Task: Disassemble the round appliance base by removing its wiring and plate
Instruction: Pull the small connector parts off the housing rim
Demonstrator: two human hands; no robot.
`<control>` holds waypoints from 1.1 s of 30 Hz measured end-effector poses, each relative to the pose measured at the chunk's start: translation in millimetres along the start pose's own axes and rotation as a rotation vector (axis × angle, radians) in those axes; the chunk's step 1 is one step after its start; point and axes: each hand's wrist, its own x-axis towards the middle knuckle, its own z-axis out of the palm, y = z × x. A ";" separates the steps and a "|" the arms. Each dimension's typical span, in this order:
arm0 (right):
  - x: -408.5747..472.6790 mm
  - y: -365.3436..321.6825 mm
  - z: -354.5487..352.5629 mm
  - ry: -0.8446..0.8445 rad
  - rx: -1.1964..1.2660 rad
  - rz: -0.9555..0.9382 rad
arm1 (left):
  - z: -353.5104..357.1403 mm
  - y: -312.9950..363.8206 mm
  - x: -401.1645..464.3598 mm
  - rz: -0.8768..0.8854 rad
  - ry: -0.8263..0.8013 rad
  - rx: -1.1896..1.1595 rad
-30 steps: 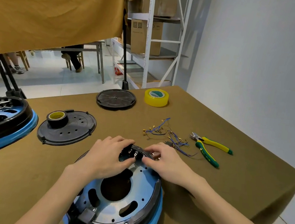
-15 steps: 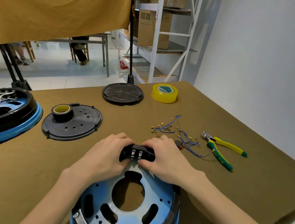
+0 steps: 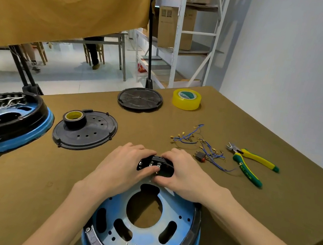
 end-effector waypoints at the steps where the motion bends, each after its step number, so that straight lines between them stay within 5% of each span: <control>1: 1.2 -0.7 -0.2 0.005 -0.005 0.013 | 0.7 0.1 0.1 -0.006 0.010 0.003; 33: 0.7 -4.3 -3.9 0.028 -0.073 -0.036 | 4.4 -3.1 1.3 -0.004 0.034 -0.056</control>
